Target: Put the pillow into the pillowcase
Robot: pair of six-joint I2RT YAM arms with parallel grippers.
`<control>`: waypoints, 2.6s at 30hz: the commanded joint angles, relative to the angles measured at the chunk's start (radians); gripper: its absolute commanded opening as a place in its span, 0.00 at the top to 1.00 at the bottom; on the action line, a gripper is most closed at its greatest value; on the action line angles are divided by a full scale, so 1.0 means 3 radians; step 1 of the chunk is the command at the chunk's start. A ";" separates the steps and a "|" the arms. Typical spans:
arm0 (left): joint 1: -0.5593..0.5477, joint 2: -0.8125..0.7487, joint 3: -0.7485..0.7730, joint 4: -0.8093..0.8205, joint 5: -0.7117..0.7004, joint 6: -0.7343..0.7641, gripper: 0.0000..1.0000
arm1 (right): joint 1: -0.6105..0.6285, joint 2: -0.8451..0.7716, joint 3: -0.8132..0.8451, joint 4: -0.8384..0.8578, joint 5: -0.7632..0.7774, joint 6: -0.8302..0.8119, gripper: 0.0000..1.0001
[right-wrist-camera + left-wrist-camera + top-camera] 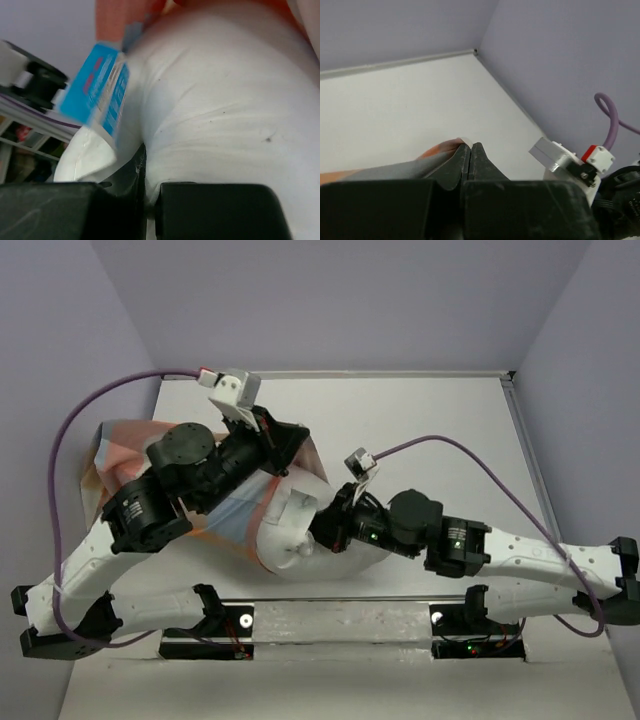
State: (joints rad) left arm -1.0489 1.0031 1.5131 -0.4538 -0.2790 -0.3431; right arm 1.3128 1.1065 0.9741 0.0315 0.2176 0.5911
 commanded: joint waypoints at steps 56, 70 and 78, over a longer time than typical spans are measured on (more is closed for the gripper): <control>0.0101 0.1942 -0.0611 0.1692 -0.1586 0.1302 0.05 | -0.3706 -0.0758 -0.0757 -0.0632 -0.1615 -0.0124 0.24; 0.0362 0.2766 0.0274 0.1712 -0.1524 0.1691 0.42 | -0.3706 -0.0447 -0.0946 -0.0453 -0.1579 -0.0150 0.13; 0.0387 0.2742 0.0361 0.1758 -0.1366 0.1574 1.00 | -0.3706 0.0243 -0.0884 0.0195 -0.1901 0.0079 0.10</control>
State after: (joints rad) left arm -0.9291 1.8774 1.5795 0.0345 -0.7109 0.1425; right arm 0.1921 1.1210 0.6983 -0.0883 -0.2752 0.5709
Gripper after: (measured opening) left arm 0.014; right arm 0.898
